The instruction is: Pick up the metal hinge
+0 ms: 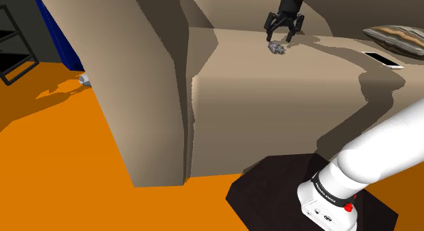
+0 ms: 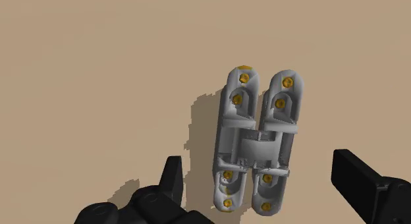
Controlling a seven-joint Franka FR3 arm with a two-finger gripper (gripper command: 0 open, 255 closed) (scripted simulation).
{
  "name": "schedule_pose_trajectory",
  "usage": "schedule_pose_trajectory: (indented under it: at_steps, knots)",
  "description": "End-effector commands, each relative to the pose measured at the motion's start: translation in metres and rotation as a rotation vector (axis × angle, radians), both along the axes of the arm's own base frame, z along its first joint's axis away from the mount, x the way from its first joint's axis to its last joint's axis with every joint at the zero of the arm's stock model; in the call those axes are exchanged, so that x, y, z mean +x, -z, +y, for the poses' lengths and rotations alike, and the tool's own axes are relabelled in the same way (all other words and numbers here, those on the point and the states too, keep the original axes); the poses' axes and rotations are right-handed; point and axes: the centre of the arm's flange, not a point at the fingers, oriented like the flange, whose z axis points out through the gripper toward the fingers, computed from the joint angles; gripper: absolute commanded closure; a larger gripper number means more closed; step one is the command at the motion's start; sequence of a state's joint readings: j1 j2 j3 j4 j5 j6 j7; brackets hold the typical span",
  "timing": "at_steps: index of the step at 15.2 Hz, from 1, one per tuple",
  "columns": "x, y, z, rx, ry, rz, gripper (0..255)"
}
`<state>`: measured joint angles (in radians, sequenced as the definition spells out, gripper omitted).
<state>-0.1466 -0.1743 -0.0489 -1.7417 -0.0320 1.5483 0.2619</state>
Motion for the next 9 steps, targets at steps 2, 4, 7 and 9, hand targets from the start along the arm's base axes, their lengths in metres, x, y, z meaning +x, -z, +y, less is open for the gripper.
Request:
schedule_pose_trajectory:
  at_steps: [2,4,7,9]
  knots:
    - [0.002,0.015,-0.001,0.0,0.003,0.0,0]
    - [0.002,0.029,-0.001,0.0,0.003,0.0,0]
    - [0.002,0.029,-0.001,0.0,0.003,0.0,255]
    - [0.002,0.029,-0.001,0.0,0.003,0.0,255]
